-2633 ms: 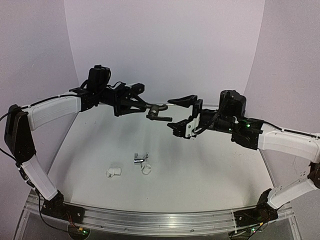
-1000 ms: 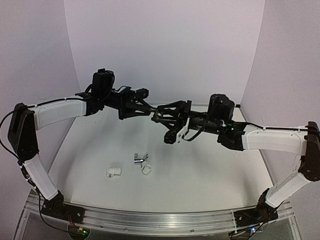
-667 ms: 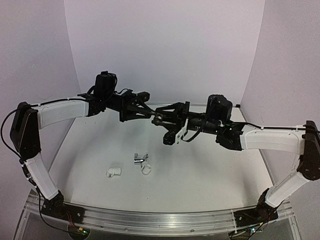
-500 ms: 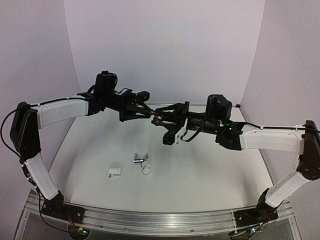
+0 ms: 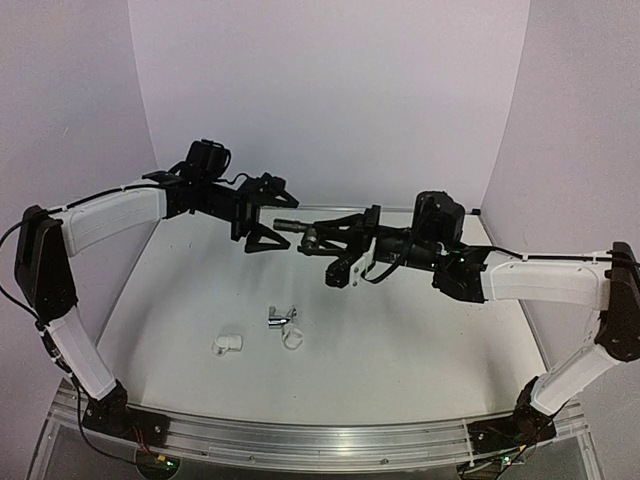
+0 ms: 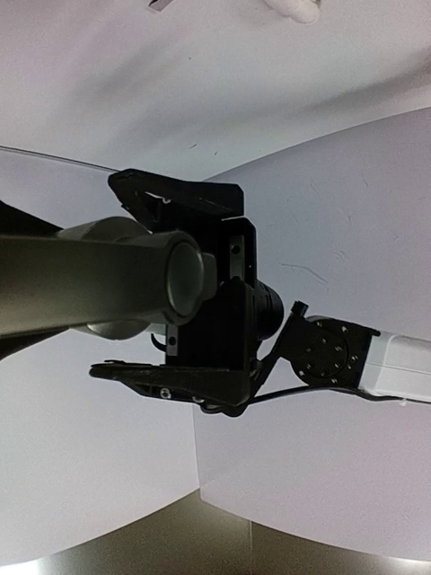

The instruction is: Install the water faucets

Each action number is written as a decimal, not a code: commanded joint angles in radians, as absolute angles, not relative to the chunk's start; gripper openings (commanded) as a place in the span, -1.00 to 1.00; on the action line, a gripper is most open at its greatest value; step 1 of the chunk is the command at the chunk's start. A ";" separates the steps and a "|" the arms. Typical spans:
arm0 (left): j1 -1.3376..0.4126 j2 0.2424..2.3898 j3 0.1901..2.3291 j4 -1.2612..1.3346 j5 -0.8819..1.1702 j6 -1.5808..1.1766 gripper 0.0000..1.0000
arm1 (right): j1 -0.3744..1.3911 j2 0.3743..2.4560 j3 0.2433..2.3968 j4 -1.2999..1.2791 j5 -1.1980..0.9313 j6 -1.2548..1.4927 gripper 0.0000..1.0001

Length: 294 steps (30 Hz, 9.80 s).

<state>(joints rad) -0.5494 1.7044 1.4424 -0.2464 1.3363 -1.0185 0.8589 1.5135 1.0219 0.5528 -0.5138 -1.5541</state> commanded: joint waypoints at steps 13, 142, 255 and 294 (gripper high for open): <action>-0.502 1.293 1.319 -1.104 0.346 -0.203 0.99 | 0.863 1.235 0.839 0.513 -0.299 -1.248 -1.00; -1.244 1.235 1.431 -0.623 0.109 0.282 -1.00 | 0.986 1.027 1.077 -0.016 -0.517 -1.546 -1.00; -1.207 1.255 1.367 -0.432 -0.261 0.970 -1.00 | 0.893 1.432 1.548 -0.242 -0.744 0.119 -1.00; -1.146 1.272 1.672 -0.977 -0.257 -0.177 0.99 | 0.885 1.158 1.240 0.091 -0.320 -0.720 -1.00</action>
